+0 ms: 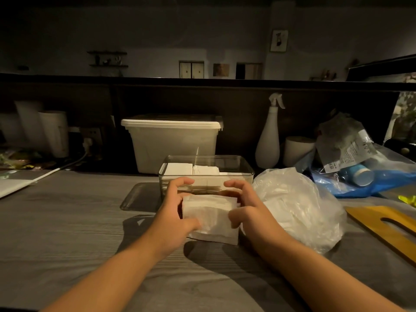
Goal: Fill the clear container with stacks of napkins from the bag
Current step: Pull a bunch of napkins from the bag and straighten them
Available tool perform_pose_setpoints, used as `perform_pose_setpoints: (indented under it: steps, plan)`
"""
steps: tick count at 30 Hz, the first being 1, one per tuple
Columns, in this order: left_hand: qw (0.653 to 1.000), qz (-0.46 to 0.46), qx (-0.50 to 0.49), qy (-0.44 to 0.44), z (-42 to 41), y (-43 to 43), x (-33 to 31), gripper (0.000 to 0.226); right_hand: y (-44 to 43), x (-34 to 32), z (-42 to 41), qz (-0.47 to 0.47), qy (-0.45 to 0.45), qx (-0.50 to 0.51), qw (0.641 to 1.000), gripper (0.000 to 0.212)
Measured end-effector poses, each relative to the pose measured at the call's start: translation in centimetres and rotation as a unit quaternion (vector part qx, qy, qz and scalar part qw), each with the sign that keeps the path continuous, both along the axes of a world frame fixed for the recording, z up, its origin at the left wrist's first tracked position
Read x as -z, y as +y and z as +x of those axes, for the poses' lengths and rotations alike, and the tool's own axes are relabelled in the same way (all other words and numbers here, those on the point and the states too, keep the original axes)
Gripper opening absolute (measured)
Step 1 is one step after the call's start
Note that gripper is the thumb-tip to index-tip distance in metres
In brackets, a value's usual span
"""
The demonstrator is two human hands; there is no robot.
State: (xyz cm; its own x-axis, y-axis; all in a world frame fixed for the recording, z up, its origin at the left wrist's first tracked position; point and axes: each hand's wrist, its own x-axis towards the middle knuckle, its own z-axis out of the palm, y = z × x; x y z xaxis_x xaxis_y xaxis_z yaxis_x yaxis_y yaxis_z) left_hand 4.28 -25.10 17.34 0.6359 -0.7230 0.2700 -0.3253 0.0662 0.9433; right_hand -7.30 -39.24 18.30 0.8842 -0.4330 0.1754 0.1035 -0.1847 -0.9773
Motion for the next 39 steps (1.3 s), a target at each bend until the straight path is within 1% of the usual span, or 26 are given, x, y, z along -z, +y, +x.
perform_pose_setpoints:
  steps: [3, 6, 9, 12, 15, 18, 24, 27, 29, 30, 32, 36, 39]
  plan:
    - [1.000, 0.017, 0.003, -0.008, 0.1, 0.0, 0.1, 0.076, -1.0, 0.2, -0.2, -0.032, 0.001, 0.074, 0.997, 0.046]
    - [1.000, 0.010, 0.000, -0.024, -0.1, -0.3, 0.2, 0.067, -1.8, 0.5, -0.6, -0.067, -0.019, 0.138, 0.988, 0.031]
    - [1.000, 0.007, 0.008, -0.016, -0.2, -0.2, 0.1, 0.066, -2.1, 0.6, -0.8, -0.103, -0.012, 0.164, 0.981, 0.028]
    - [1.000, 0.011, 0.011, -0.014, -0.1, -0.1, 0.0, 0.066, -2.1, 0.6, -0.7, -0.107, -0.018, 0.168, 0.980, 0.026]
    - [1.000, 0.017, 0.014, -0.011, -0.2, -0.1, 0.0, 0.067, -2.1, 0.8, -0.5, -0.123, -0.031, 0.181, 0.975, 0.019]
    - [1.000, 0.018, 0.011, -0.003, -0.3, 0.0, -0.1, 0.068, -2.1, 0.7, -0.5, -0.130, -0.044, 0.195, 0.971, 0.019]
    - [1.000, 0.014, 0.014, 0.000, -0.2, -0.1, 0.1, 0.070, -2.1, 0.1, -1.0, -0.120, -0.103, 0.224, 0.962, 0.019]
    - [1.000, 0.009, 0.014, 0.009, -0.2, 0.0, 0.0, 0.068, -2.2, 0.2, -1.0, -0.076, -0.078, 0.190, 0.976, 0.024]
    - [1.000, 0.010, 0.010, 0.008, -0.2, -0.1, 0.0, 0.068, -2.3, 0.3, -0.9, -0.091, -0.045, 0.177, 0.979, 0.025]
    - [1.000, 0.010, 0.009, 0.009, -0.2, -0.1, -0.1, 0.068, -2.3, 0.4, -0.9, -0.106, -0.043, 0.181, 0.977, 0.025]
    - [1.000, 0.011, 0.009, 0.010, -0.2, -0.1, 0.0, 0.068, -2.4, 0.2, -1.0, -0.117, -0.077, 0.195, 0.971, 0.023]
    - [1.000, 0.012, 0.011, -0.001, 0.0, -0.1, 0.3, 0.068, -2.7, -0.8, -1.6, -0.089, -0.166, 0.193, 0.963, 0.024]
    - [1.000, 0.008, 0.007, -0.008, 0.2, -0.1, 0.4, 0.066, -2.8, -1.0, -1.8, -0.102, -0.169, 0.184, 0.963, 0.027]
